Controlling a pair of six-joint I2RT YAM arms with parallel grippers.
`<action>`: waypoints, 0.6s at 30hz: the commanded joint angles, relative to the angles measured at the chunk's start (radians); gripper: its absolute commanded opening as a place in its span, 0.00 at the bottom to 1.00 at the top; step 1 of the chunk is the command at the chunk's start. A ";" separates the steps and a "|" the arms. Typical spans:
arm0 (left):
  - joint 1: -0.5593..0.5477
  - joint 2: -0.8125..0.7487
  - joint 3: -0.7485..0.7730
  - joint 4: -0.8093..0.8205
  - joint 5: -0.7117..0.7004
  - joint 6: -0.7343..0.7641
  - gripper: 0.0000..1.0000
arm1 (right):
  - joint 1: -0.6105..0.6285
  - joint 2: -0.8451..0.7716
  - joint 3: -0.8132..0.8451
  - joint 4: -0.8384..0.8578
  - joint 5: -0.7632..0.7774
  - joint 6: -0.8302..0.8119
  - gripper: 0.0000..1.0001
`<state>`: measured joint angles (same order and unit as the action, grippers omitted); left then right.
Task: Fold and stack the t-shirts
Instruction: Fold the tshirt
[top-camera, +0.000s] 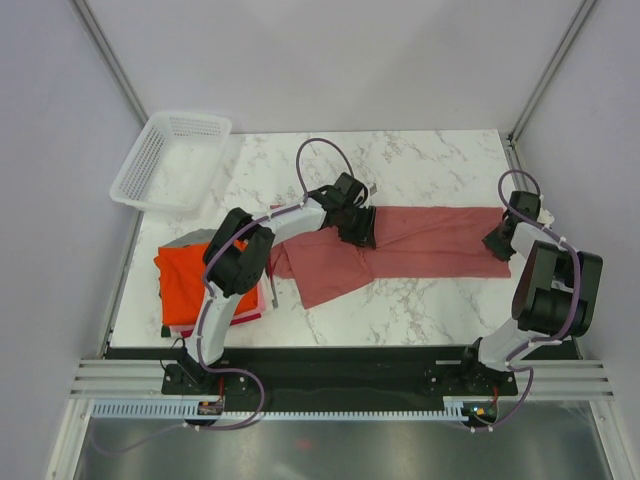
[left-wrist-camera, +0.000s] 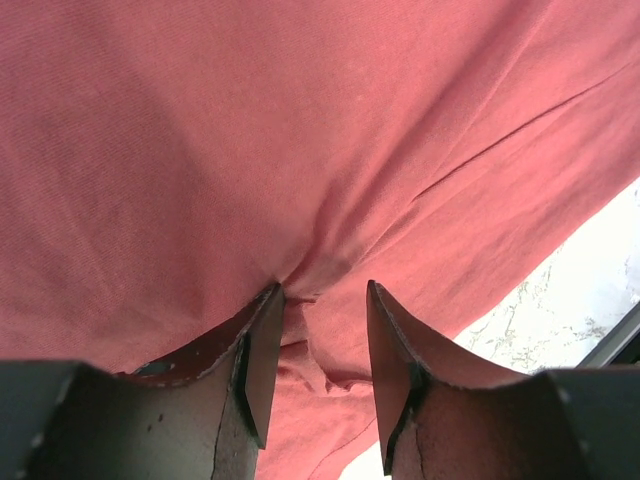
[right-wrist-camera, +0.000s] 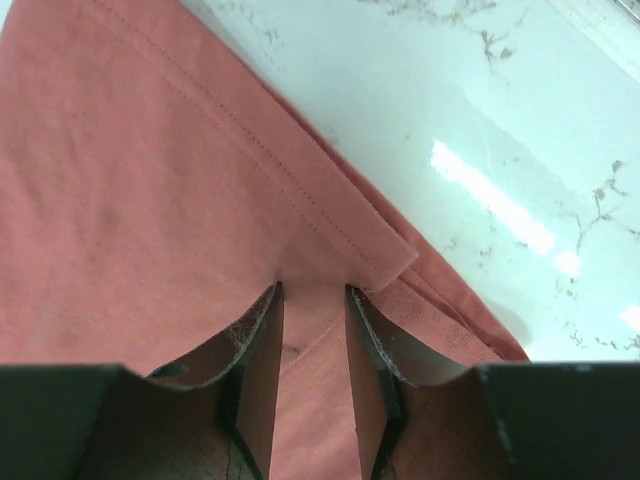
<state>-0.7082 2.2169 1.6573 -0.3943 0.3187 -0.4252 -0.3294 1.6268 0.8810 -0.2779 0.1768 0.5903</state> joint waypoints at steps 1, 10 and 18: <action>0.015 -0.016 -0.013 -0.031 -0.021 0.008 0.48 | -0.016 0.034 0.049 0.025 0.001 0.014 0.39; 0.015 -0.203 -0.079 -0.009 -0.119 0.000 0.78 | 0.035 -0.180 0.015 0.017 0.024 -0.029 0.60; 0.016 -0.434 -0.272 0.002 -0.254 -0.030 1.00 | 0.255 -0.307 -0.062 -0.013 -0.236 -0.115 0.59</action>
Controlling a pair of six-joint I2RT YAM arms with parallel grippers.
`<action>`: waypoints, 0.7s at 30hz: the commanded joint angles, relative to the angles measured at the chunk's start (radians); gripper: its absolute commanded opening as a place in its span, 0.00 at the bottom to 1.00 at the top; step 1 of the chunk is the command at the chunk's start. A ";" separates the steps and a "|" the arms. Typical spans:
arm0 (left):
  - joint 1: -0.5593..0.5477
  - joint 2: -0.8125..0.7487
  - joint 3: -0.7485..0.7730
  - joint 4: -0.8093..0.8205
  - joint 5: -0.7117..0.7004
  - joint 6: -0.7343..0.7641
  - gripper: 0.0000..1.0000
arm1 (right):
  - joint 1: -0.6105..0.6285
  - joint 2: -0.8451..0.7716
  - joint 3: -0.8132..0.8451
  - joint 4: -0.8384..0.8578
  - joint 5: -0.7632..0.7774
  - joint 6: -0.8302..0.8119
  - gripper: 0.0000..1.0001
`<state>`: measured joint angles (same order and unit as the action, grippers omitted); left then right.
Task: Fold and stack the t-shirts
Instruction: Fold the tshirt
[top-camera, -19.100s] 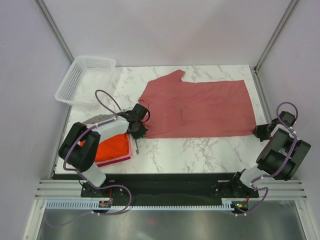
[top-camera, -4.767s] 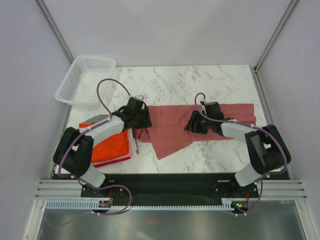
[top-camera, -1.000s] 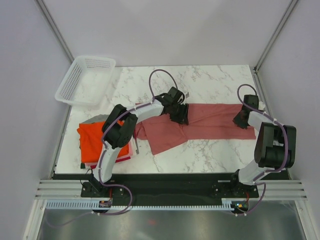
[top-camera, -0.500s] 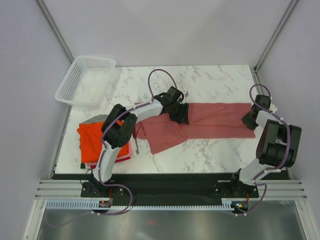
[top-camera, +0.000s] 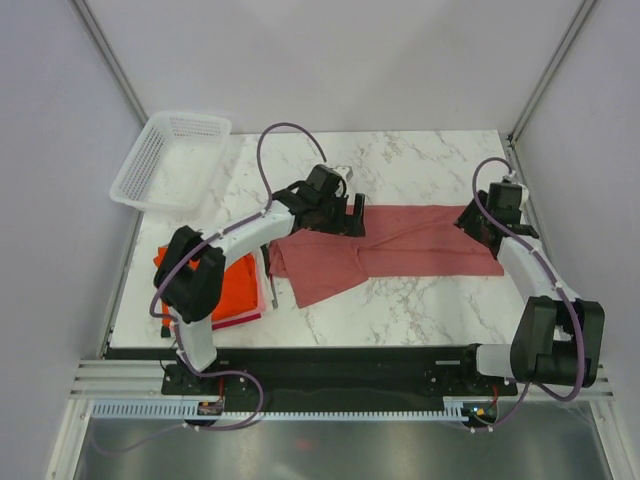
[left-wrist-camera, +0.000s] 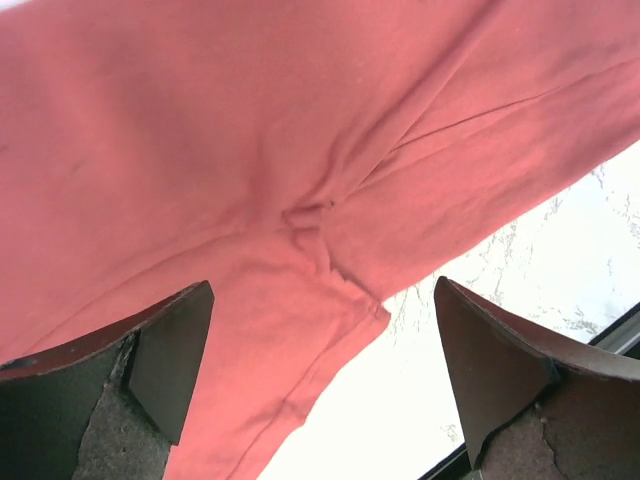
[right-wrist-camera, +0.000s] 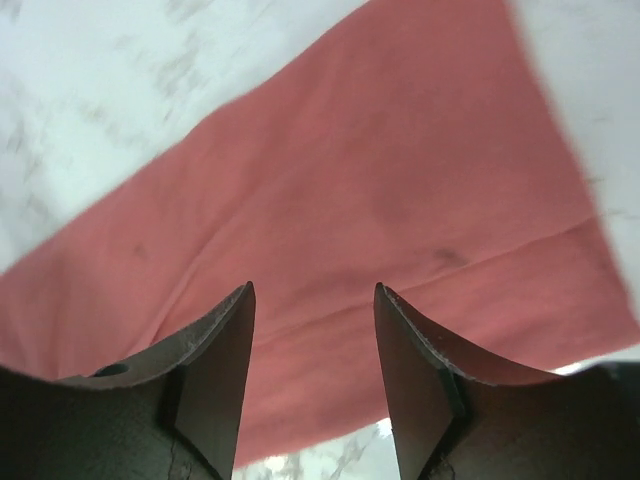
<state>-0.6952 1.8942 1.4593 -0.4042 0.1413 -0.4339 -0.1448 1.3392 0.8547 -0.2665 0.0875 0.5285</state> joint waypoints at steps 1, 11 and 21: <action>0.002 -0.138 -0.103 0.011 -0.094 -0.025 1.00 | 0.092 -0.028 -0.045 -0.030 -0.176 -0.064 0.59; -0.001 -0.581 -0.594 0.008 -0.166 -0.179 0.92 | 0.286 -0.127 -0.184 -0.033 -0.371 -0.056 0.54; -0.020 -0.810 -0.879 -0.010 -0.100 -0.299 0.88 | 0.408 -0.097 -0.237 0.019 -0.373 -0.022 0.51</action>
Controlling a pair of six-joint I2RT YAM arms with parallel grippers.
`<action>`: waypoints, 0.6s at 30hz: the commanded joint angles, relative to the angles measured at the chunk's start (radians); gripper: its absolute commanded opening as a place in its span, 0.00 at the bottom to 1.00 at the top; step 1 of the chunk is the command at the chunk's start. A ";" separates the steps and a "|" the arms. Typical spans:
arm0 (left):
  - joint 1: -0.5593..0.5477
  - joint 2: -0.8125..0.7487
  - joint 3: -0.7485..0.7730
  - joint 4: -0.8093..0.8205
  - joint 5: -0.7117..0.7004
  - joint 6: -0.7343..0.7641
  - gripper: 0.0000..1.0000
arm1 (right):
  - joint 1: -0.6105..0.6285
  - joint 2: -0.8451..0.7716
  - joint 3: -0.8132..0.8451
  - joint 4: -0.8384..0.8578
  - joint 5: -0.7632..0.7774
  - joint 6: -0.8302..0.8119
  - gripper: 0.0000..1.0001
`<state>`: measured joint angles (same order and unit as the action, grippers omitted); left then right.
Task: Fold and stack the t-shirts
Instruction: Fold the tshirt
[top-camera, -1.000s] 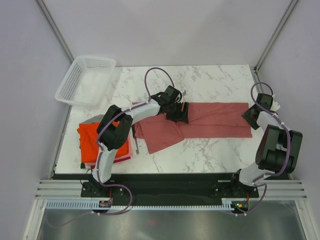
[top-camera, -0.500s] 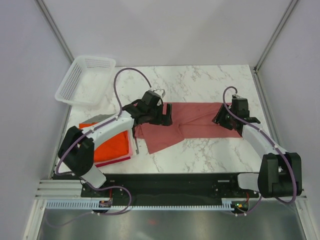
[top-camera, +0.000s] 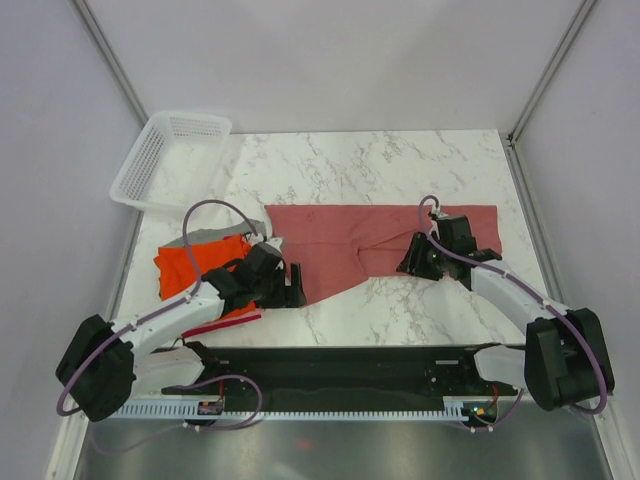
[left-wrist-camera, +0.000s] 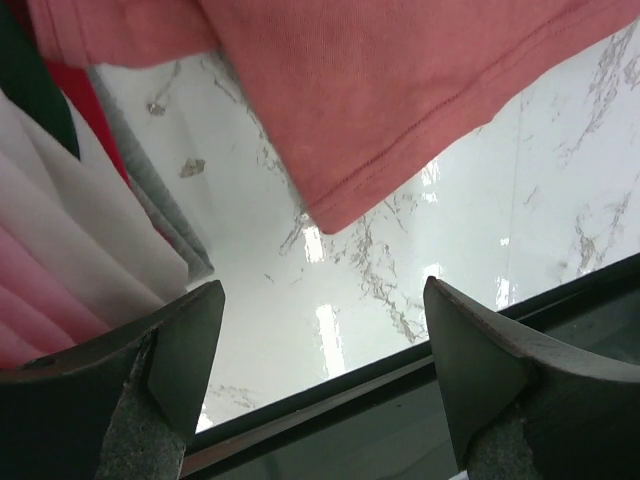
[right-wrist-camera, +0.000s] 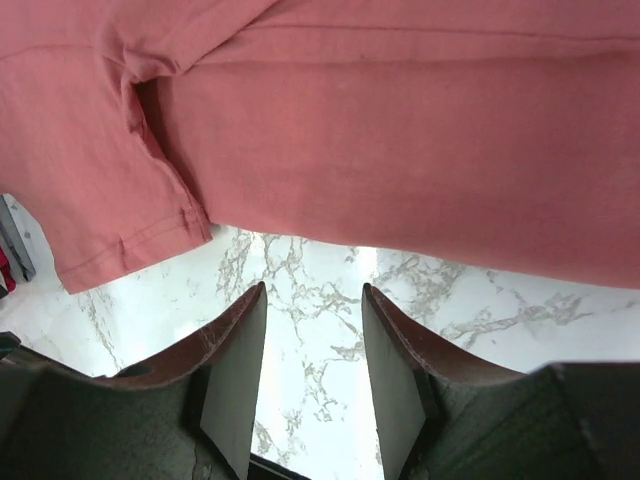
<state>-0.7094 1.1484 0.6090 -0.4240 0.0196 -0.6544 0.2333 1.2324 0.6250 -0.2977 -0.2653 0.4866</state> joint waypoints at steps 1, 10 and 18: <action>-0.005 -0.088 -0.038 0.005 0.026 -0.086 0.88 | 0.038 0.021 -0.005 0.052 -0.018 0.029 0.50; -0.005 -0.116 -0.107 -0.024 0.052 -0.096 0.83 | 0.156 0.076 -0.005 0.118 0.058 0.095 0.49; -0.005 -0.055 -0.121 -0.004 0.045 -0.106 0.71 | 0.250 0.119 0.016 0.158 0.120 0.119 0.46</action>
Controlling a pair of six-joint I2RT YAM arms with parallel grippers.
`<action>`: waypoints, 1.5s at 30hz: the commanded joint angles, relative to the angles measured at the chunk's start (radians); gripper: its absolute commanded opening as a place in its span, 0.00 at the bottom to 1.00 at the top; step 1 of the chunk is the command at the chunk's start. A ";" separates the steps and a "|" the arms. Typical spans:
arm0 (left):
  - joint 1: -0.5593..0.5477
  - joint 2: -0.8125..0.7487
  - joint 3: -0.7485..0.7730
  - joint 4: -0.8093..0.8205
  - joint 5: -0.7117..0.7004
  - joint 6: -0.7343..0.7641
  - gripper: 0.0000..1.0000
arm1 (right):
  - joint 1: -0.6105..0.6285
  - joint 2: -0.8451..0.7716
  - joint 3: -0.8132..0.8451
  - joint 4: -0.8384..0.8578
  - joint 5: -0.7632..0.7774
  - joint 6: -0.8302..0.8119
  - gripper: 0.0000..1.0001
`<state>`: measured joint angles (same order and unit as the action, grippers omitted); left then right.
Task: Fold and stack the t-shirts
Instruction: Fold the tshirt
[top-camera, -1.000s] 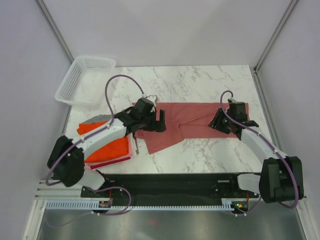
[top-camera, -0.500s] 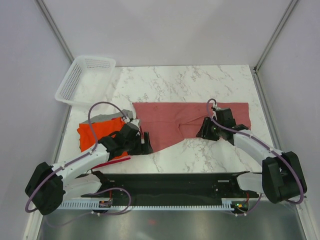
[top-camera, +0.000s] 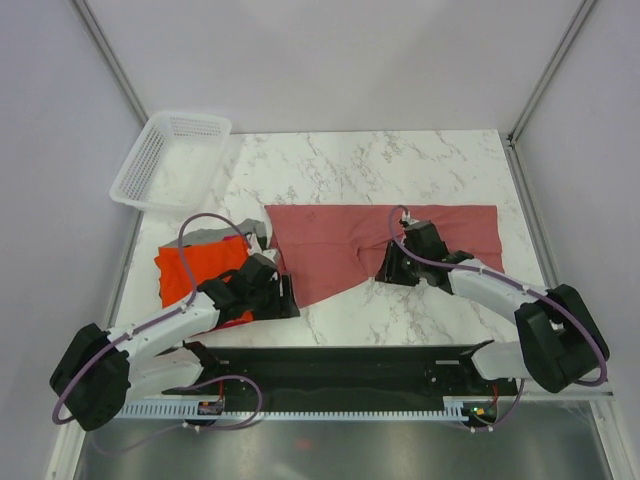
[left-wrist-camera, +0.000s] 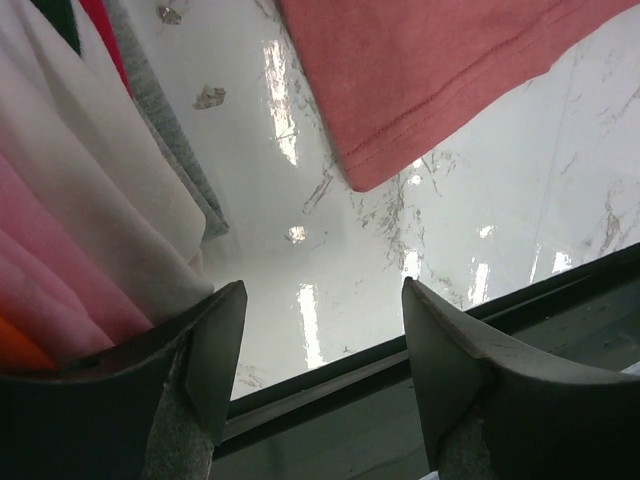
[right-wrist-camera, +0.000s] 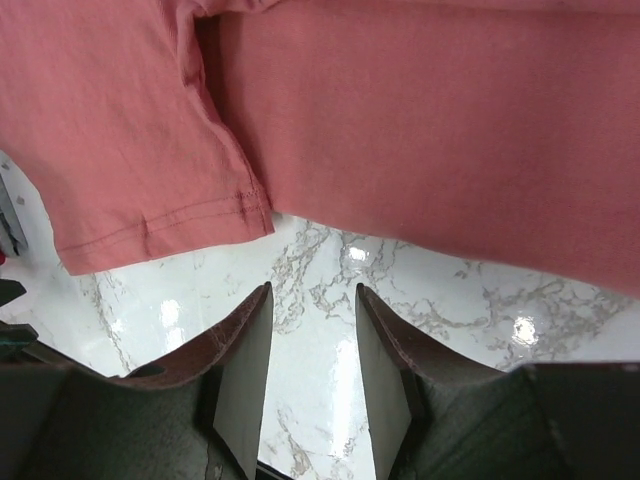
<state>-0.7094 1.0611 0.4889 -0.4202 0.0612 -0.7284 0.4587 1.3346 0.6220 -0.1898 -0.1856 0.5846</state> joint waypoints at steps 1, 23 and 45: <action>-0.005 0.042 0.005 0.000 0.005 -0.029 0.70 | 0.035 0.021 0.030 0.050 0.054 0.020 0.46; -0.038 0.356 0.165 0.113 -0.049 -0.034 0.37 | 0.080 0.043 0.041 0.067 0.106 0.012 0.44; -0.035 0.300 0.275 0.052 -0.031 -0.008 0.02 | 0.086 0.031 0.048 0.056 0.084 -0.023 0.43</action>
<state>-0.7479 1.3884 0.7033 -0.3622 0.0204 -0.7498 0.5396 1.3865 0.6323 -0.1497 -0.0971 0.5758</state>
